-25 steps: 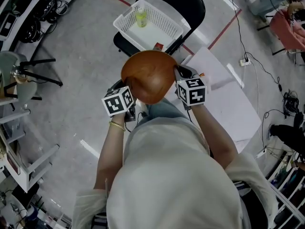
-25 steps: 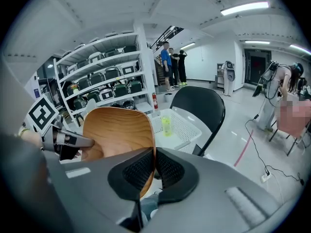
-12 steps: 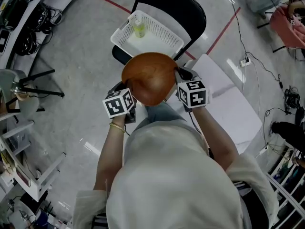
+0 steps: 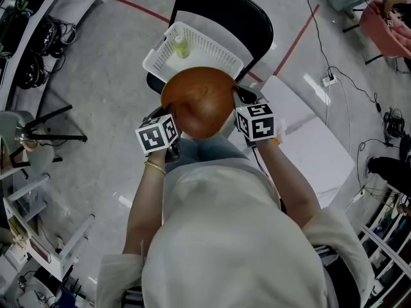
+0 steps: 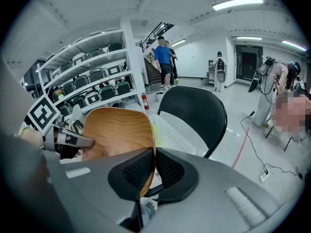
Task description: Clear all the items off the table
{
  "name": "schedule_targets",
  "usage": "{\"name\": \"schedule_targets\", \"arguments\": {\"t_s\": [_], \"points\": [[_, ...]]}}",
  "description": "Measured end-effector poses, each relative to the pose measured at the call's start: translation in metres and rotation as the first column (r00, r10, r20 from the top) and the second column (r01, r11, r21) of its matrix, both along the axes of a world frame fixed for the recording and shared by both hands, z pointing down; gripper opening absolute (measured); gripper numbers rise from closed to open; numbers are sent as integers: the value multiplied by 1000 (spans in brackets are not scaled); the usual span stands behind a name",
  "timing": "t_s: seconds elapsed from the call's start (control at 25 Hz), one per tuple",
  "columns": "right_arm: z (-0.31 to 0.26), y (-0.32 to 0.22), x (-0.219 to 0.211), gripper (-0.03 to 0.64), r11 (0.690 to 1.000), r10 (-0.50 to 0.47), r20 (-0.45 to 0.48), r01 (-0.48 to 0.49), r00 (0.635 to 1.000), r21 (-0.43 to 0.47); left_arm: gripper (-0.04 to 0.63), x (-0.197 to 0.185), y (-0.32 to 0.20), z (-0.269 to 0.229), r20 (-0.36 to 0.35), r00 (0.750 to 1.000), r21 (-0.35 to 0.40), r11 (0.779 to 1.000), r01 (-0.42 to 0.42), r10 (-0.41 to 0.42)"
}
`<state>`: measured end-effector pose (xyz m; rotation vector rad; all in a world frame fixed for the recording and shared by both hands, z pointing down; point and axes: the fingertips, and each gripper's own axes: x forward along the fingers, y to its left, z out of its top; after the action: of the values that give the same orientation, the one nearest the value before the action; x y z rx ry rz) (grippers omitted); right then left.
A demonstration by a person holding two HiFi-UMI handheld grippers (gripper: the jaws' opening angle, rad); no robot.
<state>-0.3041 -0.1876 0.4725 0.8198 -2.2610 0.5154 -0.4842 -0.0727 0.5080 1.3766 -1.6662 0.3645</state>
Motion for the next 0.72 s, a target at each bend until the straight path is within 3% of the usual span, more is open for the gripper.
{"name": "schedule_targets", "arguments": {"t_s": [0.72], "points": [[33, -63, -25, 12, 990, 128, -64, -131, 990, -58, 37, -39, -90, 31, 3, 989, -47, 988, -149, 150]]}}
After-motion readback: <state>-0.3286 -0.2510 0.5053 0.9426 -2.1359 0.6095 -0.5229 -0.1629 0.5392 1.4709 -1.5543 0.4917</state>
